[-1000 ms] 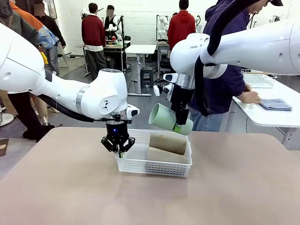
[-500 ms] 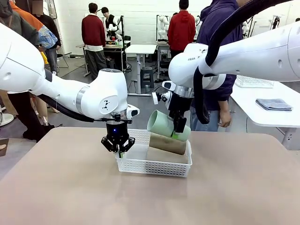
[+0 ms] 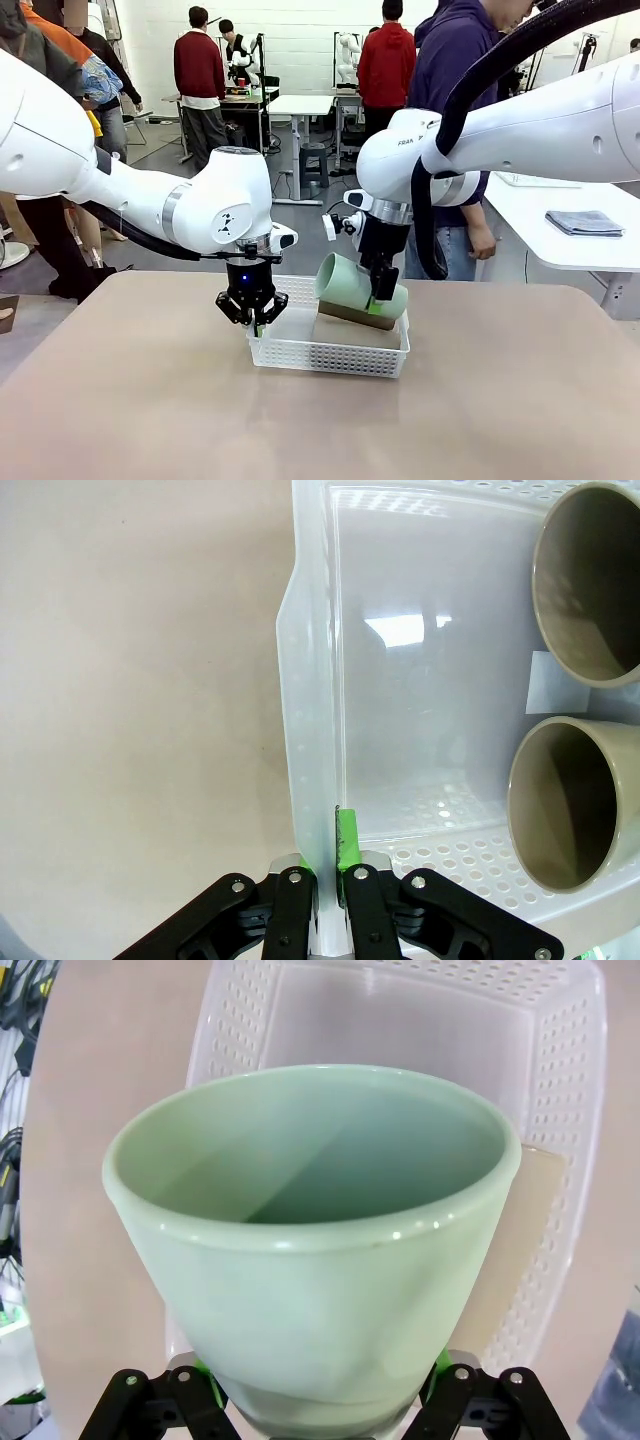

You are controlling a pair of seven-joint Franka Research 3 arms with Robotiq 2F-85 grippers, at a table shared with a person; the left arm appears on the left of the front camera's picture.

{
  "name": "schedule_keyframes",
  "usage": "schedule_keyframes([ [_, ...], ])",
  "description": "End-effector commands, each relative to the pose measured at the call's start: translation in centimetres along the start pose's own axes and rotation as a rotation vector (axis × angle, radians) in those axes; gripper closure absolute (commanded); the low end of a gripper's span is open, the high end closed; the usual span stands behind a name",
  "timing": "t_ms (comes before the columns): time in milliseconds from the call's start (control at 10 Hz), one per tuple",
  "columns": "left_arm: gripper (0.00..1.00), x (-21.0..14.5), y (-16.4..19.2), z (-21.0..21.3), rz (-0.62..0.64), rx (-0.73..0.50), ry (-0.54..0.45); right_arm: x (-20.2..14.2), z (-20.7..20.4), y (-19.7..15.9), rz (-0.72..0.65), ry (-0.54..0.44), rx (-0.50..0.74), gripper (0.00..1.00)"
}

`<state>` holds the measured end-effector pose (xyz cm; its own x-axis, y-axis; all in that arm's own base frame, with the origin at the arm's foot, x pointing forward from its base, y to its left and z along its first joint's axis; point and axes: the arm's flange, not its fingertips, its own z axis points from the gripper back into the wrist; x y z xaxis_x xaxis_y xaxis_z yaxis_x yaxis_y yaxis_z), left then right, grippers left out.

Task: Clean and organize the cups into the basket.
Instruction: Pick up the Reusable plastic cup from the right side of the table and stack it inside the Organizing basket in the center of the table.

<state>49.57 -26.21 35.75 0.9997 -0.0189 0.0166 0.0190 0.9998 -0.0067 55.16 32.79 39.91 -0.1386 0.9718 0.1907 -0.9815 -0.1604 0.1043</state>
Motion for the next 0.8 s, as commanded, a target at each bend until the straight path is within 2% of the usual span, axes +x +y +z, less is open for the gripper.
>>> schedule_keyframes([
  [0, 1.00, 0.10, 0.06, 0.23, 0.000, -0.002, -0.006, -0.55, -0.90, 0.75, 0.013, 0.036, 0.000, 0.18],
  [600, 1.00, 0.10, 0.06, 0.23, 0.000, -0.002, -0.006, -0.70, -0.99, 0.59, 0.045, 0.038, 0.052, 0.18],
  [700, 1.00, 0.10, 0.06, 0.23, 0.000, -0.002, -0.006, -0.67, -1.06, 0.59, 0.048, 0.030, 0.058, 0.09],
])
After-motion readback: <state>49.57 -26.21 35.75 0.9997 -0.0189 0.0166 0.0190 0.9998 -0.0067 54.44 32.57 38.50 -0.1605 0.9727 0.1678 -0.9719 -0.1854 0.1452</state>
